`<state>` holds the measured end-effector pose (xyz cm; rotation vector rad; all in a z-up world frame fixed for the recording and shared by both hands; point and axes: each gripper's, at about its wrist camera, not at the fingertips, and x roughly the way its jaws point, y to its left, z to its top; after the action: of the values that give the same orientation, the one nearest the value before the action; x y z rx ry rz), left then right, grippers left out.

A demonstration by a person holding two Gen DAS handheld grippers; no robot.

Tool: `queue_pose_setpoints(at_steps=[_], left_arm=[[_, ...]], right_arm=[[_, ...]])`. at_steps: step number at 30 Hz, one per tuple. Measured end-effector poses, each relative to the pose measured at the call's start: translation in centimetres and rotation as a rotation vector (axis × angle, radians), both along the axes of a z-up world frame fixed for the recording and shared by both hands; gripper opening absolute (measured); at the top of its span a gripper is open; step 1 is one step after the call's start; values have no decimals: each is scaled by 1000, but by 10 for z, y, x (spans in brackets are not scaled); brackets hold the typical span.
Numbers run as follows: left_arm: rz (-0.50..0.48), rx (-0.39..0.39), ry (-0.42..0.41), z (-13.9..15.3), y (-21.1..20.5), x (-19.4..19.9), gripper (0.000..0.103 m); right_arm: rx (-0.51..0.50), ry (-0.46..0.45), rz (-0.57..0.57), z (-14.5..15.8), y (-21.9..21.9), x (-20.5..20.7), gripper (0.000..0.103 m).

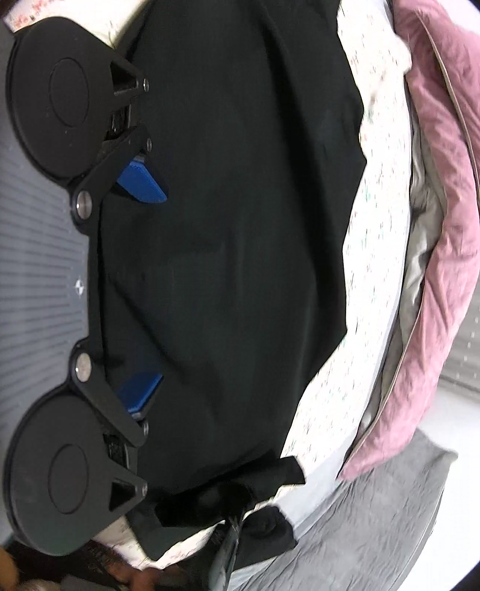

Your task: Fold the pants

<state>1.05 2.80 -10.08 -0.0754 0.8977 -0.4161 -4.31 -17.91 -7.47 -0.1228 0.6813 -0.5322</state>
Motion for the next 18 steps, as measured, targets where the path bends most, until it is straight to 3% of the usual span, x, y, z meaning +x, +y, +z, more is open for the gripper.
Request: queue_pose_setpoints(at_steps=[4,7,15,18], left_arm=[[-67,-6,-3,-5,-14,2,103],[-116,-10,-13,-7,-21,3,103],[-257,-18,-31,-5,-26,5,97],[-279,-14,-26,-4,-25,5,95]], right_arm=[[156,-98,-215,21,-48,-42,0],[248,-100,-341,21,-73,-68,0],[318,-50,-443,-2,-96,-91,0],[257,-24,-425,4,-88,-92,0]])
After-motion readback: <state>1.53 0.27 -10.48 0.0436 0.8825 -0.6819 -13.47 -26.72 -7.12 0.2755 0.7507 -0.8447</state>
